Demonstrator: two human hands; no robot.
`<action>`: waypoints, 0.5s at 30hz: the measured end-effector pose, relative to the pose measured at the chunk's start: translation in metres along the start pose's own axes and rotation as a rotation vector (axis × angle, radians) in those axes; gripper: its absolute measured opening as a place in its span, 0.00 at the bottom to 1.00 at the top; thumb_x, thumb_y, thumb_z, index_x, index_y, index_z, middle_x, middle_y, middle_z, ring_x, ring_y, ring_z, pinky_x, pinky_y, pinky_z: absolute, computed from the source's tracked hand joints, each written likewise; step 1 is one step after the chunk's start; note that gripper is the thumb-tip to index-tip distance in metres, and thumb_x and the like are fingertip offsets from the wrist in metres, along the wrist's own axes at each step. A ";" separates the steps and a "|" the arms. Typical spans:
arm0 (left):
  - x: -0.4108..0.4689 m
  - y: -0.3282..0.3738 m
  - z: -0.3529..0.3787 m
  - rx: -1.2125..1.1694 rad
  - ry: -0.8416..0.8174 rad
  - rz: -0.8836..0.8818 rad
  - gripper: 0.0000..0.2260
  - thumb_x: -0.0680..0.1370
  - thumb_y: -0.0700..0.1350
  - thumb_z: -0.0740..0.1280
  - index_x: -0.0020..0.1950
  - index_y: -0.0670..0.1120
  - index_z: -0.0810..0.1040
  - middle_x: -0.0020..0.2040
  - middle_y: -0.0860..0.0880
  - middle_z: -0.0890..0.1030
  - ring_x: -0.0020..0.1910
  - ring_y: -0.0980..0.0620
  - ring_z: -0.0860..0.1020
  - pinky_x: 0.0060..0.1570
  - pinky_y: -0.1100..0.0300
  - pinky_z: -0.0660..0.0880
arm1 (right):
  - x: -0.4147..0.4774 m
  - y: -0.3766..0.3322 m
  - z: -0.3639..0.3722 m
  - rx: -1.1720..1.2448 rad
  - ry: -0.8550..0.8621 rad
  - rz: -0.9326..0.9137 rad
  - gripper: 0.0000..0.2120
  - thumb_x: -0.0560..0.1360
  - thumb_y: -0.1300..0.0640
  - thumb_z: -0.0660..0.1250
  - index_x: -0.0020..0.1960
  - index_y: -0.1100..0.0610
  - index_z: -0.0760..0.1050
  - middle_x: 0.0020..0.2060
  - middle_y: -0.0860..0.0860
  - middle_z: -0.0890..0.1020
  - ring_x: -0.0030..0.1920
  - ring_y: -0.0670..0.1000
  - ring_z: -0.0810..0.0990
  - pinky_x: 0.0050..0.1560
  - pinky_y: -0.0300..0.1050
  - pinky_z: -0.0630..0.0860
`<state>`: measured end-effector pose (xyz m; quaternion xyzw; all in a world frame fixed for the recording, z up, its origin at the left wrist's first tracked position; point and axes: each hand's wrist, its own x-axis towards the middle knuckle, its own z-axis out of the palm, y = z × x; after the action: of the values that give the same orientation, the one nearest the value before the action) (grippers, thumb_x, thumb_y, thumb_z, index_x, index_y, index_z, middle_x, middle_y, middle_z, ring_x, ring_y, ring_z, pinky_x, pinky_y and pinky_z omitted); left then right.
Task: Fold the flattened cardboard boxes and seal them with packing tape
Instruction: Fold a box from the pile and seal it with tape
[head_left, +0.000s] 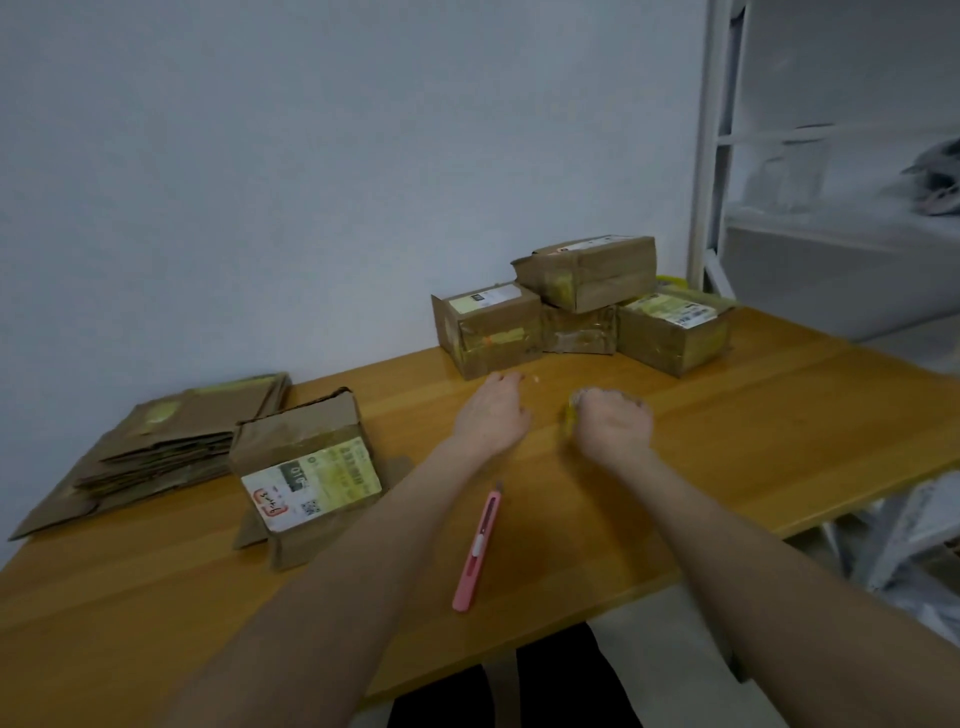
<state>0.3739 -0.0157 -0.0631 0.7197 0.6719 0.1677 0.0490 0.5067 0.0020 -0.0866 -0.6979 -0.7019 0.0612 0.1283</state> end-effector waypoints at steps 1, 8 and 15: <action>0.001 -0.004 -0.010 -0.019 0.032 -0.005 0.26 0.78 0.43 0.63 0.76 0.45 0.60 0.71 0.44 0.67 0.69 0.46 0.68 0.66 0.53 0.67 | 0.003 -0.006 -0.005 0.126 0.012 -0.021 0.14 0.77 0.59 0.61 0.60 0.51 0.77 0.55 0.53 0.80 0.57 0.55 0.78 0.54 0.47 0.72; -0.017 -0.056 -0.103 -0.314 0.299 -0.156 0.17 0.76 0.49 0.68 0.63 0.44 0.78 0.58 0.48 0.81 0.57 0.53 0.77 0.56 0.65 0.70 | 0.010 -0.089 -0.040 0.802 -0.014 -0.484 0.11 0.75 0.55 0.68 0.56 0.56 0.81 0.38 0.45 0.80 0.39 0.44 0.74 0.37 0.40 0.68; -0.053 -0.104 -0.148 -0.476 0.515 -0.253 0.04 0.72 0.45 0.74 0.38 0.47 0.83 0.35 0.53 0.82 0.38 0.53 0.82 0.44 0.57 0.81 | 0.001 -0.164 -0.060 0.819 -0.059 -0.689 0.07 0.73 0.54 0.68 0.46 0.56 0.82 0.37 0.50 0.80 0.39 0.49 0.75 0.39 0.45 0.70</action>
<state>0.2278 -0.0808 0.0359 0.5336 0.6881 0.4874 0.0646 0.3643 -0.0058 0.0149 -0.3181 -0.8121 0.3040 0.3832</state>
